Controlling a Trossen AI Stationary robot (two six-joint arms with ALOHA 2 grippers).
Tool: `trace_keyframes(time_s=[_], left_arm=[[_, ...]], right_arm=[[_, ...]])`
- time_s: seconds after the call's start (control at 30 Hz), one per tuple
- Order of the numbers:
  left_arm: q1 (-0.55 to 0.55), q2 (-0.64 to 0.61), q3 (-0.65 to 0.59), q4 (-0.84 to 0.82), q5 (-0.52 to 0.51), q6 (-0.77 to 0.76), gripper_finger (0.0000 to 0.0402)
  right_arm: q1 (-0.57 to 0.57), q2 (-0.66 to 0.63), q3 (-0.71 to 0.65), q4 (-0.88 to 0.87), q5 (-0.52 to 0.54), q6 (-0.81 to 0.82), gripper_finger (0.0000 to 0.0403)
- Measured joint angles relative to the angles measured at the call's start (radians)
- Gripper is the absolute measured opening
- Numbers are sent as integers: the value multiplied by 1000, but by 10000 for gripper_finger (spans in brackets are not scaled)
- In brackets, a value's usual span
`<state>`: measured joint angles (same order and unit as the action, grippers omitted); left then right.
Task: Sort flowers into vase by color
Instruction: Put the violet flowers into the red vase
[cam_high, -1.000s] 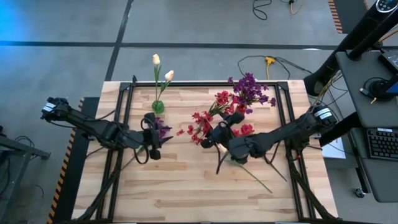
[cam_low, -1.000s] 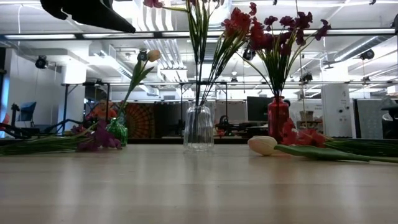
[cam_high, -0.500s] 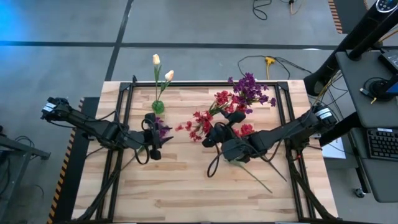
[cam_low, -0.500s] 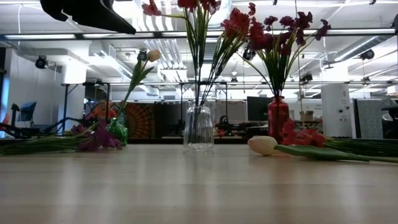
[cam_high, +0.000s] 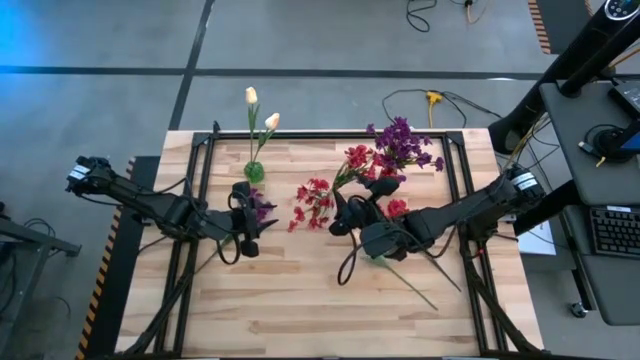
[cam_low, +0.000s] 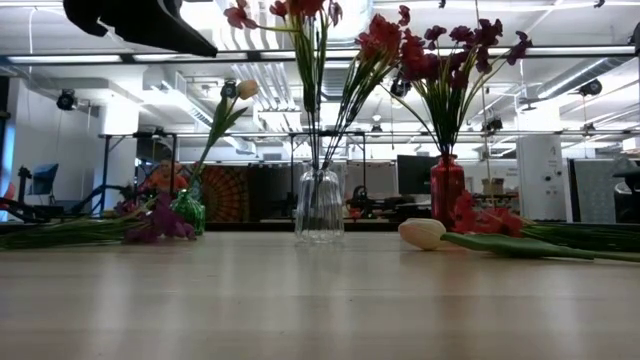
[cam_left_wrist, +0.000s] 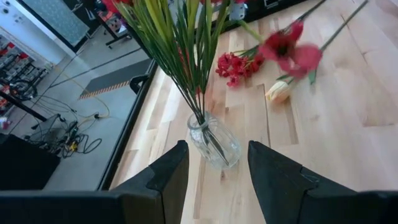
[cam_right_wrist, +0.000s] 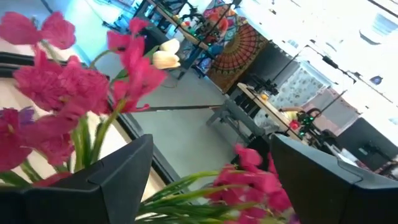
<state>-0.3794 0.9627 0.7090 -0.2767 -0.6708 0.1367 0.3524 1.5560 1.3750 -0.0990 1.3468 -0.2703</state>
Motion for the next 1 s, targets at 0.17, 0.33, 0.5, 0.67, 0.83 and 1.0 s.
trace_keyframes(time_s=[0.17,0.33,0.5,0.67,0.83,1.0], left_arm=[[0,0,0,-49,-1,-82,149],[-1,-1,2,-112,9,-282,149],[-11,3,83,-353,285,-577,149],[-47,4,117,-480,382,-826,149],[-52,27,87,-618,381,-1109,149],[-52,103,47,-747,467,-1362,149]], right_arm=[[56,-43,0,-54,42,22,315],[136,-116,0,-225,37,198,315],[186,-187,0,-515,-121,520,315],[186,-211,-3,-692,-264,706,315],[187,-188,-7,-712,-278,715,315],[186,-180,-8,-723,-278,698,315]])
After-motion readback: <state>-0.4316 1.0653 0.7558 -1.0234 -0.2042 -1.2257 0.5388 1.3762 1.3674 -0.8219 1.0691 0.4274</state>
